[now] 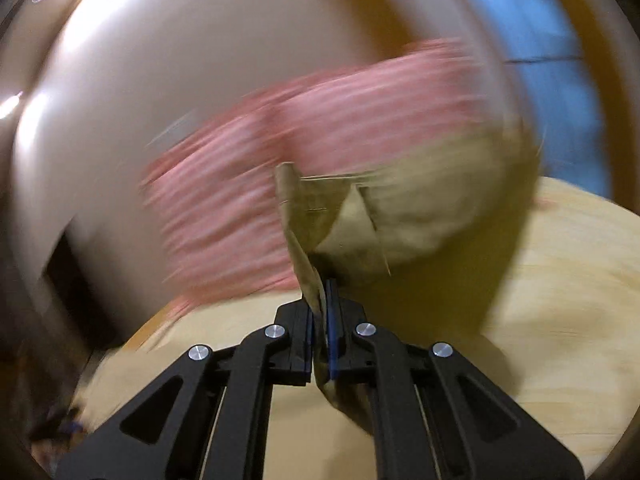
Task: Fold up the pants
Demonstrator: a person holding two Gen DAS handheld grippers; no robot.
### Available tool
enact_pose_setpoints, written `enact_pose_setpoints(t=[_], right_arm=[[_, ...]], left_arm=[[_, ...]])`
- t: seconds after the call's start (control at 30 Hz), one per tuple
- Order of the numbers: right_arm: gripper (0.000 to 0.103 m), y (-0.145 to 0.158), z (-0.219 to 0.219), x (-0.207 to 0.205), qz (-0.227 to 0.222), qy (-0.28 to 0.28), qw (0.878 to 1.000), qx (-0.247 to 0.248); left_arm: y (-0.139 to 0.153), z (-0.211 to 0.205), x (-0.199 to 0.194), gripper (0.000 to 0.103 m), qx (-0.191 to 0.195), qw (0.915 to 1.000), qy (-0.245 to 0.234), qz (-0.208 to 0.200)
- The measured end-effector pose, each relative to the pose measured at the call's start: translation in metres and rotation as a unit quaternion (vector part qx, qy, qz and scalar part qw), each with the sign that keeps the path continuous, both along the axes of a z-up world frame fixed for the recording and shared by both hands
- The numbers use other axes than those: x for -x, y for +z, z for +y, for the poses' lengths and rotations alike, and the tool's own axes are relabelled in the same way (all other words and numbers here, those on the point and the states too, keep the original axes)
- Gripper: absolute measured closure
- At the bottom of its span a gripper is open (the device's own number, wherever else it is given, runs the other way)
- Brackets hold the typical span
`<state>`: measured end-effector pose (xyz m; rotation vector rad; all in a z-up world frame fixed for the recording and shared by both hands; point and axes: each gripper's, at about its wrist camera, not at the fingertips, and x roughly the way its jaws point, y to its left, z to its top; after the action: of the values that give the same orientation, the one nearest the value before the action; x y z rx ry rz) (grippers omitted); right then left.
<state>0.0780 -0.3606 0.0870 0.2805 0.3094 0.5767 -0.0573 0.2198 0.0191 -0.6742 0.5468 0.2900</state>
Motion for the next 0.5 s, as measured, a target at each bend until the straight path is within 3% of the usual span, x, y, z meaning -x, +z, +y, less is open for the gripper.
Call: enact_pose_setpoints(t=[0.07,0.13,0.2,0.23,0.27,0.3,0.33,0.37,0.5], right_arm=[[0.097,-0.014,0.060,0.006,0.020,0.087,0.996,0.031],[0.096,-0.043,0.124,0.013,0.068,0.174,0.978,0.094],[0.092,-0.075,0.166,0.025,0.117,0.238,0.952,0.156],[0.082,-0.085,0.175,0.031,0.129,0.253,0.943,0.171],[0.063,-0.090,0.178,0.038,0.130,0.261,0.940,0.176],[0.053,-0.090,0.174,0.046,0.118,0.270,0.941,0.166],[0.026,-0.087,0.169,0.050,0.109,0.274,0.943,0.154],[0.011,-0.081,0.158,0.055,0.098,0.269,0.948,0.139],[0.011,-0.066,0.132,0.055,0.084,0.247,0.961,0.089]], left_arm=[[0.000,0.003,0.001,0.019,0.006,1.0000,0.000,-0.005],[-0.001,0.009,0.000,0.016,0.021,0.9997,0.000,-0.011],[-0.002,0.013,-0.001,0.013,0.036,0.9992,0.001,-0.015],[-0.003,0.016,-0.002,0.011,0.041,0.9990,0.002,-0.016],[-0.004,0.020,-0.003,0.010,0.047,0.9987,0.003,-0.017],[-0.004,0.022,-0.004,0.010,0.050,0.9986,0.004,-0.018],[-0.003,0.024,-0.006,0.009,0.050,0.9985,0.005,-0.020],[-0.002,0.026,-0.008,0.008,0.048,0.9986,0.008,-0.018],[-0.002,0.039,-0.020,0.008,0.048,0.9986,0.022,-0.009]])
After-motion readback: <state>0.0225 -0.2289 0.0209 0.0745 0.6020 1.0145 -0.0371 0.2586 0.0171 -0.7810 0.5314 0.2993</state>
